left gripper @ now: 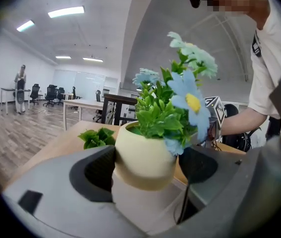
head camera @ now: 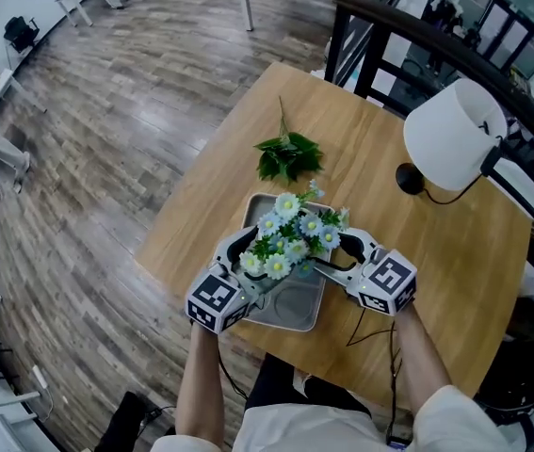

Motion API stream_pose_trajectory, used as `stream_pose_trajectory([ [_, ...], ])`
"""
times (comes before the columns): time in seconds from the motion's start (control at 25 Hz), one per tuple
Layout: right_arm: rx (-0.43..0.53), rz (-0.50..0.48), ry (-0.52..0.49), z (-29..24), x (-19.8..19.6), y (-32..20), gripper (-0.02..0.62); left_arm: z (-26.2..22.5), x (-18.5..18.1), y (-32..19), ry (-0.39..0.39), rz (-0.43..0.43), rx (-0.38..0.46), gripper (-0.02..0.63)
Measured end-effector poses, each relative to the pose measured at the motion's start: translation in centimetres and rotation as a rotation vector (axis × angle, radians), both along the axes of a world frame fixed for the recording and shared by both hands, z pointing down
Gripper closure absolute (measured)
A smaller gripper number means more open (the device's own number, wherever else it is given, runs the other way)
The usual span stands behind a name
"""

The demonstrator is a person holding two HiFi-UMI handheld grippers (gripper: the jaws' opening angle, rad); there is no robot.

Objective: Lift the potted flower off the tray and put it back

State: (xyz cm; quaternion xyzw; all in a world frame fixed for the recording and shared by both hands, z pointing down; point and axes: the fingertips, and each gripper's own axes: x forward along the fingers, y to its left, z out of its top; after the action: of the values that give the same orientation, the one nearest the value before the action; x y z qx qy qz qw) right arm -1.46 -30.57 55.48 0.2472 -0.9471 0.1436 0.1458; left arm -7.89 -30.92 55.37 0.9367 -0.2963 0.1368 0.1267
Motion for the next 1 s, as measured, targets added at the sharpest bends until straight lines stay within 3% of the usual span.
stream_pose_trajectory([
  [0.36,0.067,0.018,-0.031,-6.9,1.6,5.2,0.322,-7.4,1.5,5.1,0.016,-0.013,0.113,0.183],
  [1.0,0.142,0.032,-0.022,-13.8,2.7,16.7,0.322,-14.4,2.7,16.6,-0.006,-0.012,0.214,0.181],
])
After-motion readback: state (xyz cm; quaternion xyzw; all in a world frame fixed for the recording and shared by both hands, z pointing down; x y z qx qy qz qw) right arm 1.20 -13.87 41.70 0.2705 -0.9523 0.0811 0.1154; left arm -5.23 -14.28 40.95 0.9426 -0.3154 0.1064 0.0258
